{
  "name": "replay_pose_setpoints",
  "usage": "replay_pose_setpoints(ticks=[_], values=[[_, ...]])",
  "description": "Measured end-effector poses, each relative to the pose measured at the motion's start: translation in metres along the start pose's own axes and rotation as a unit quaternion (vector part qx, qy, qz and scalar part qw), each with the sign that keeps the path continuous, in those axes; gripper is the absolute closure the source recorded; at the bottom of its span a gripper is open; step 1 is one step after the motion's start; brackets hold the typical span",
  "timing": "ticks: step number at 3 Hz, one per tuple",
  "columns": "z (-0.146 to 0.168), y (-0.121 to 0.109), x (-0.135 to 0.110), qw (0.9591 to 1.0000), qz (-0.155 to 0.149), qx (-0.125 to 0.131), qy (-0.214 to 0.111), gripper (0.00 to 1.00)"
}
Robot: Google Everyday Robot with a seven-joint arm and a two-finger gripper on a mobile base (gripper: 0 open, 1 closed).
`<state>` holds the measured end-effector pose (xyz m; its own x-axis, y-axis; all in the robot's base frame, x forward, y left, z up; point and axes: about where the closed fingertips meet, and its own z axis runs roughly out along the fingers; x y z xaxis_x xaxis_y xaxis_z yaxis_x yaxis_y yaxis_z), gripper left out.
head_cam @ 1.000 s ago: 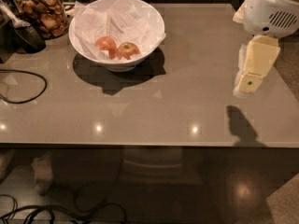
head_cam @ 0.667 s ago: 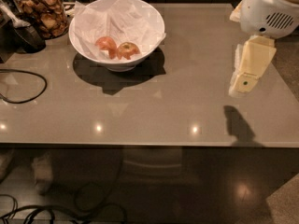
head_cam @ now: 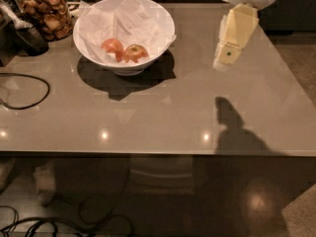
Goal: Pick apple from white bowl
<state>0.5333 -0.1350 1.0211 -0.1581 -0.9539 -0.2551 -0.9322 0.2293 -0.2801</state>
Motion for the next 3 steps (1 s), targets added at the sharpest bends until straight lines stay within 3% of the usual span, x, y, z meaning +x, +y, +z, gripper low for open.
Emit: replay_pose_setpoints(ticks=[1,2,3], values=[[0.001,-0.023,-0.032,0.9996,-0.025,0.004,-0.008,0.00],[-0.001,-0.028,-0.040,0.9993,-0.027,0.015,-0.019,0.00],[0.011,-0.043,-0.049,0.9993,-0.009,0.017,-0.033,0.00]])
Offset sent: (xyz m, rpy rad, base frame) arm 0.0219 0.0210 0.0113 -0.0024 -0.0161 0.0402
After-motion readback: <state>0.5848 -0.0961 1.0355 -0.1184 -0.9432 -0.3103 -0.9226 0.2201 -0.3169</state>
